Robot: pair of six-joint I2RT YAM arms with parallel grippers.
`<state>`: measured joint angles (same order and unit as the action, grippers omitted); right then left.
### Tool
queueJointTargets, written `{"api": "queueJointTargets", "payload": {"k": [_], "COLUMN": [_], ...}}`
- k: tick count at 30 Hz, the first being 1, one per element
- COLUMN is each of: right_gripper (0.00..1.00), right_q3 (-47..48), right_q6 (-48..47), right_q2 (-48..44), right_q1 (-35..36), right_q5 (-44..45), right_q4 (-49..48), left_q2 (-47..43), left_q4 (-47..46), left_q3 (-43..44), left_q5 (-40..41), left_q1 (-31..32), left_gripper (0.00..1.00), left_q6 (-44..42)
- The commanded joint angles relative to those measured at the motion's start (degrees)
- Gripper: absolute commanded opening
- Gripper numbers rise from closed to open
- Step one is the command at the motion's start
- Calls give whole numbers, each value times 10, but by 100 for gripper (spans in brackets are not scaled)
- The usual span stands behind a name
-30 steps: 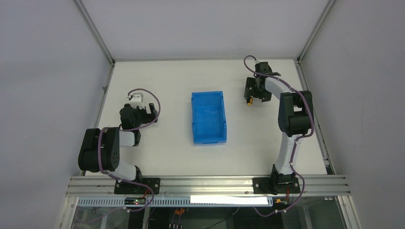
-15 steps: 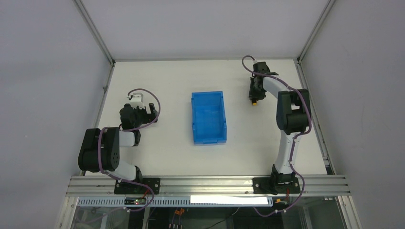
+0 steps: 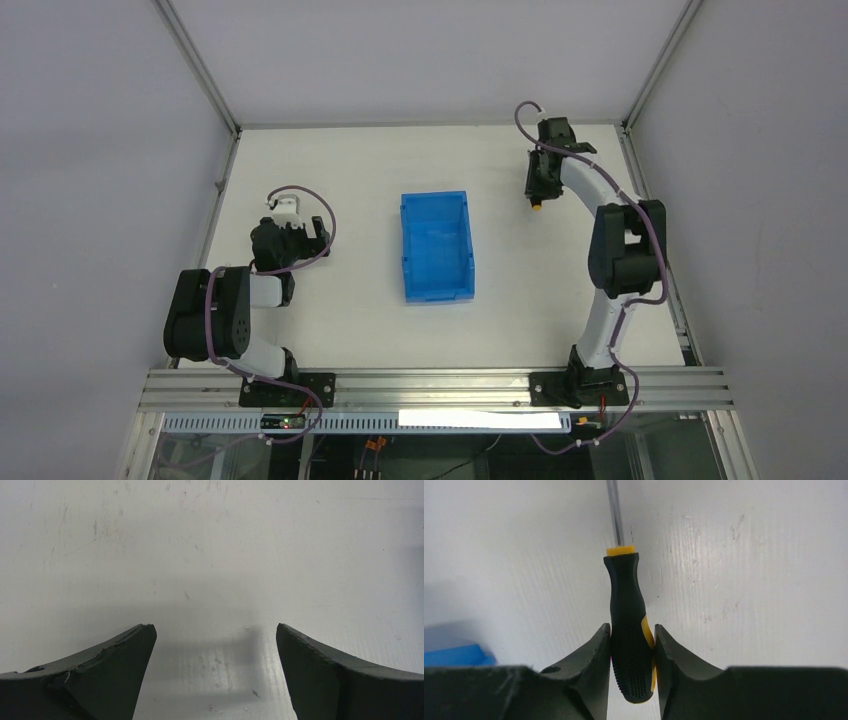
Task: Put the screwdriver in the bin
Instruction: Pick up the screwdriver from the center of the board, then place the screwdriver in the bin.
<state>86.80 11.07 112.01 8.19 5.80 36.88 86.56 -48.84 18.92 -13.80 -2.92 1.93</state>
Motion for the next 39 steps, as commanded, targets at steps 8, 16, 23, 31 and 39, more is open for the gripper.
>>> {"api": "queueJointTargets", "payload": {"k": [8,16,23,31,39], "right_gripper": [4,3,1,1,1], "right_q3": [103,204,285,326,370], "right_q6": [-6,-23,-29,-26,-11], "right_q2": [-141,-194,-211,-208,-177], "right_q1": [3,3,9,84,187], "right_q5": [-10,3,-3,21,49], "right_q4": [72,137,195,222,237], "left_q2": [-1,-1,-1,-1,-1], "left_q4": [-13,-13,-13,-13,-13], "left_q3": [11,11,12,11,11], "left_q5": [2,2,1,2,2], "left_q1": [5,5,5,5,5], "left_gripper": [99,99,99,99,99], "left_q6": [-7,-7,-8,-7,-8]}}
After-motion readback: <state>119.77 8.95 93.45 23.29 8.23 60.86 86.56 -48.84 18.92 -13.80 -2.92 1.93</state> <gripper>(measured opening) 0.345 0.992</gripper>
